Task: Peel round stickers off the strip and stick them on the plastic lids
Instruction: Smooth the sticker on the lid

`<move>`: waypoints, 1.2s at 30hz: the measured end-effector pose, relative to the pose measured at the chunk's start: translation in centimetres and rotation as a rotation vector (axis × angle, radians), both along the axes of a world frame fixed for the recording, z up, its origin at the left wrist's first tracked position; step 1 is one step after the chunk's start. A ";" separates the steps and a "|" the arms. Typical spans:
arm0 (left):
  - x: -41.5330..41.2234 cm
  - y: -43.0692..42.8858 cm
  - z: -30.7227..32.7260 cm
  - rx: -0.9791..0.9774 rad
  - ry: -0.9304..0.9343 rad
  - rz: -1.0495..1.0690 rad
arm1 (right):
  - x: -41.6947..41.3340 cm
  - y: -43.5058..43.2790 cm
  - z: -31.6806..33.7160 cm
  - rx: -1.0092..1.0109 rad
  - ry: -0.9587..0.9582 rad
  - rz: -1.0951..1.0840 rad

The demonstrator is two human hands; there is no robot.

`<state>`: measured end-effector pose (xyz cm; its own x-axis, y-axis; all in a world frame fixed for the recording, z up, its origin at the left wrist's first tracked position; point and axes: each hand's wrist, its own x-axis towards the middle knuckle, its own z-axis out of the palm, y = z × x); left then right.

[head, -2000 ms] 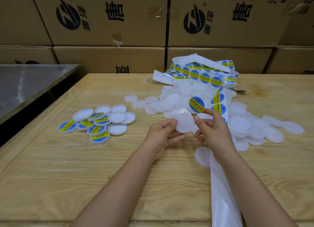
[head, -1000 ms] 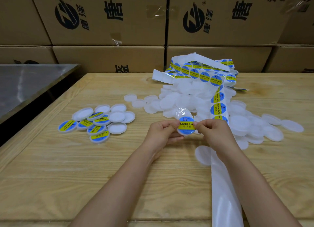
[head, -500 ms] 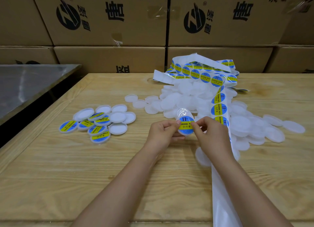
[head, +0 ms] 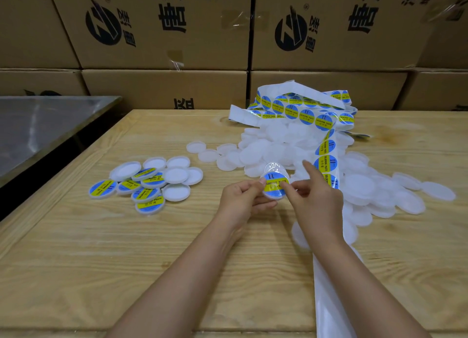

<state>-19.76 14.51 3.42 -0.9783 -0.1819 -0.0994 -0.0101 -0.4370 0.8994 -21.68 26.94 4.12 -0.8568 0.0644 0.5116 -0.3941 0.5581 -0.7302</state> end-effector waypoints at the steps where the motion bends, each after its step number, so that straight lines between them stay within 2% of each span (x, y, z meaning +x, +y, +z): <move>1: 0.0 0.0 0.1 0.016 0.013 -0.014 | 0.0 0.0 0.0 -0.034 -0.002 0.006; 10: 0.2 -0.1 -0.1 -0.047 0.065 -0.101 | -0.4 0.1 -0.8 -0.221 -0.114 -0.024; 17: 0.4 0.0 -0.3 -0.105 0.106 -0.125 | -0.5 -0.3 -0.8 -0.176 -0.115 -0.086; 25: 0.2 -0.2 -0.7 -0.079 0.152 -0.066 | -0.2 -0.9 -1.0 -0.206 -0.167 0.119; 29: 0.0 -0.5 -0.8 0.016 0.122 -0.060 | -0.2 -1.0 -1.0 -0.269 -0.159 0.229; 36: -0.2 -1.1 -0.6 0.061 0.101 -0.094 | -0.3 -0.5 -0.9 -0.232 -0.067 0.243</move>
<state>-19.99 13.45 2.82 -0.9963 -0.0861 -0.0082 0.0354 -0.4926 0.8695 -21.99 26.41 3.24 -0.8925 -0.0375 0.4494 -0.4421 0.2700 -0.8554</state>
